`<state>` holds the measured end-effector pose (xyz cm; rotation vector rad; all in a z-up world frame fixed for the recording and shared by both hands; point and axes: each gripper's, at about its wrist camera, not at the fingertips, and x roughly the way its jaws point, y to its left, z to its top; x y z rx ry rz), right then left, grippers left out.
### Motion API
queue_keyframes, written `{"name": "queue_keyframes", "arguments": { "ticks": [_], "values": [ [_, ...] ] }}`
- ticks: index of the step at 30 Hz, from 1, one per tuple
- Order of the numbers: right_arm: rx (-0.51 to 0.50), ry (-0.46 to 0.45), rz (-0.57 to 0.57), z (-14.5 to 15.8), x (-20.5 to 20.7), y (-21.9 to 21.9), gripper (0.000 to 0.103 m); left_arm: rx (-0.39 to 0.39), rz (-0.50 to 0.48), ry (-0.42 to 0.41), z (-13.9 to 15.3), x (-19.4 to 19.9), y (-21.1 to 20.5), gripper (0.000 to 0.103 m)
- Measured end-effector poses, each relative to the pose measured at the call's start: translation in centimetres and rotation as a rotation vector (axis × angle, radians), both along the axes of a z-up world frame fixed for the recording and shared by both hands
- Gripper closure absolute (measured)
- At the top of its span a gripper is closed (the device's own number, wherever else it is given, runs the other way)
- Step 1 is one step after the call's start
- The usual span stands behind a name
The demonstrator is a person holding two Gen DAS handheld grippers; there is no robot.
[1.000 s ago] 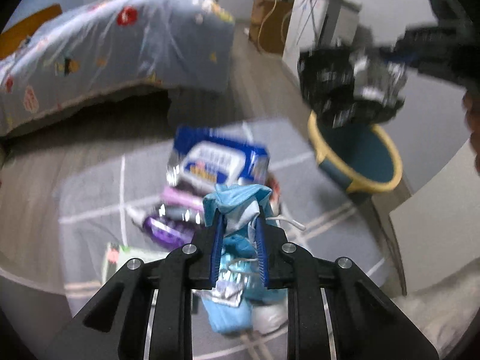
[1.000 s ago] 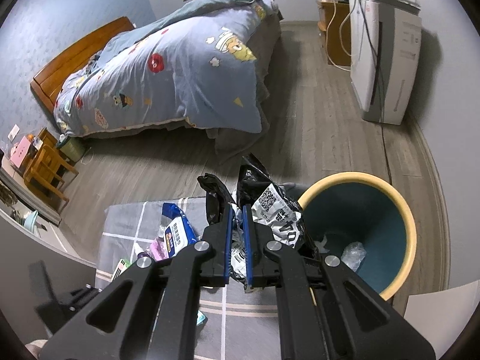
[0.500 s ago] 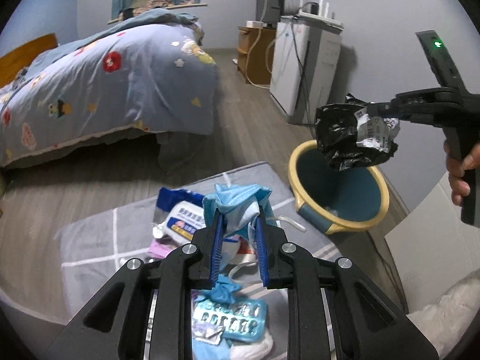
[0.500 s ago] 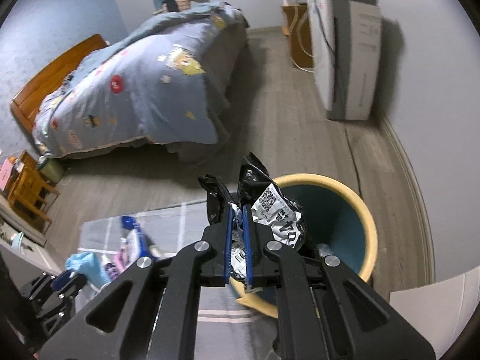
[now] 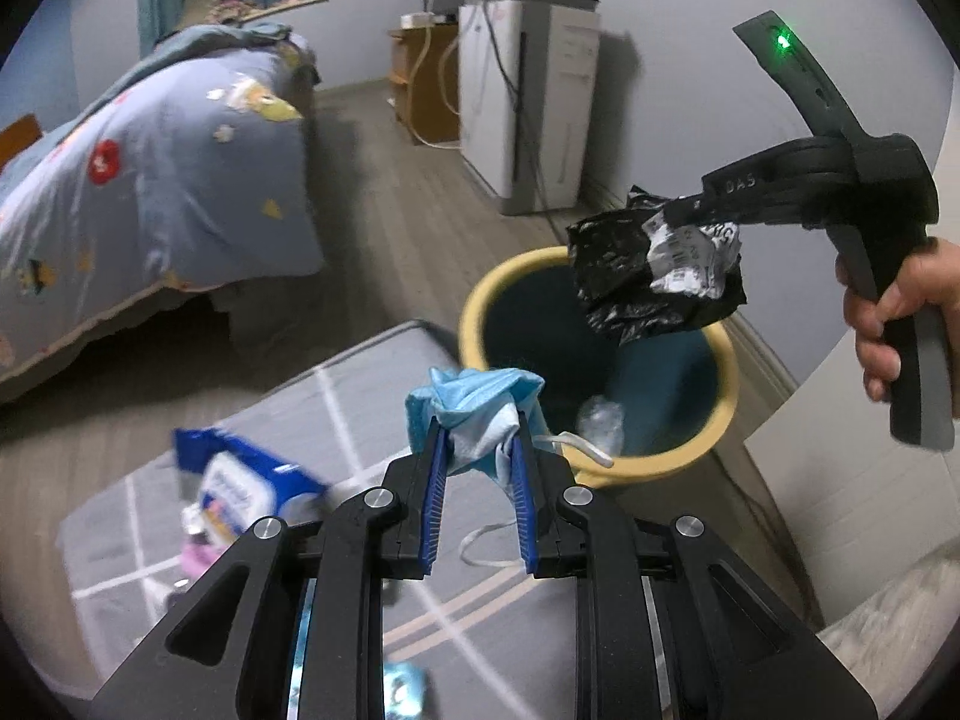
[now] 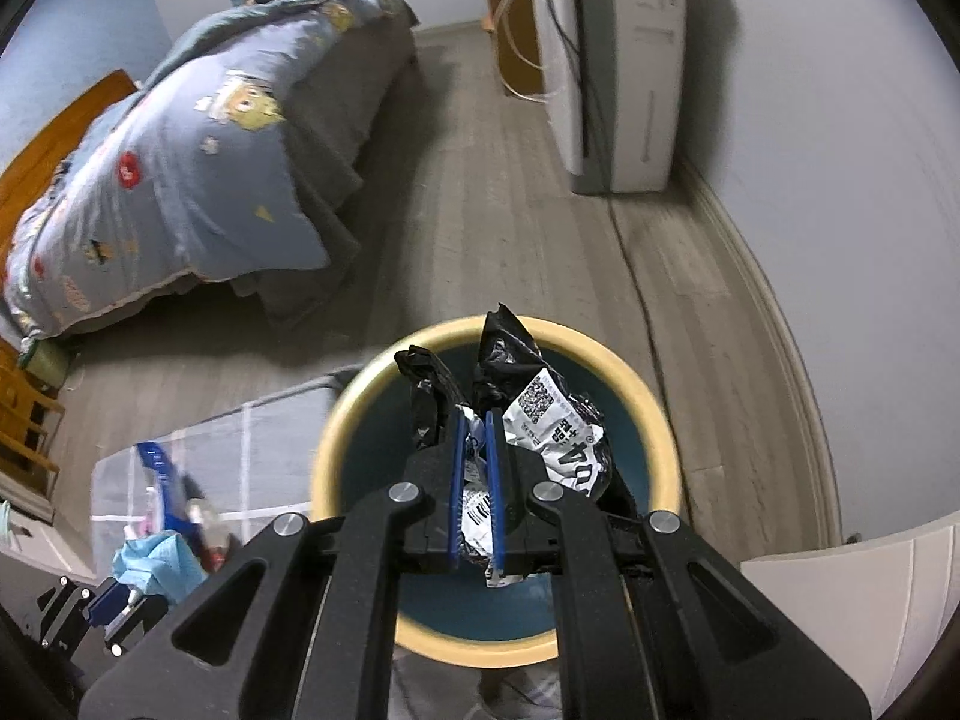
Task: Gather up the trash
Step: 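Carry the black bag and blue mask over the wastebasket and release both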
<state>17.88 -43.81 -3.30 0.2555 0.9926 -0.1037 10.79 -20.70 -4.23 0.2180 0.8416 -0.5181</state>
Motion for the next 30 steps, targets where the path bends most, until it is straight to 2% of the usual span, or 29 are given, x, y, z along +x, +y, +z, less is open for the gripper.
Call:
{"name": "queue_keyframes", "arguments": {
  "ticks": [11, 16, 18, 20, 22, 23, 24, 26, 28, 30],
  "values": [
    [0.013, 0.083, -0.062, -2.9, 0.5, -2.5, 0.096, 0.059, -0.055, 0.022, -2.4, 3.7, -6.1, 0.081],
    [0.038, 0.093, -0.078, -3.6, 0.6, -2.9, 0.096, 0.049, -0.062, 0.022, -2.6, 5.0, -8.0, 0.078],
    [0.057, 0.089, -0.082, -3.6, 0.6, -3.1, 0.096, 0.045, -0.060, 0.005, -2.4, 5.3, -8.5, 0.073],
    [0.076, 0.085, -0.086, -3.6, 0.6, -3.2, 0.095, 0.049, -0.058, -0.012, -2.3, 5.3, -9.2, 0.056],
    [0.087, 0.080, -0.091, -3.5, 0.6, -3.4, 0.094, 0.048, -0.053, -0.029, -2.2, 5.2, -9.4, 0.044],
    [0.095, 0.077, -0.095, -3.5, 0.5, -3.6, 0.092, 0.045, -0.051, -0.033, -2.2, 5.1, -9.4, 0.035],
    [0.101, 0.074, -0.100, -3.5, 0.5, -3.8, 0.089, 0.044, -0.047, -0.038, -2.3, 5.0, -9.3, 0.031],
    [0.103, 0.070, -0.110, -3.4, 0.4, -4.1, 0.069, 0.046, -0.040, -0.036, -2.5, 4.9, -9.1, 0.025],
    [0.109, 0.066, -0.119, -3.3, 0.4, -4.3, 0.061, 0.052, -0.026, -0.029, -2.9, 4.9, -8.8, 0.021],
    [0.112, 0.061, -0.122, -3.2, 0.4, -4.3, 0.047, 0.063, -0.009, -0.032, -3.2, 4.7, -8.4, 0.014]
  ]
}}
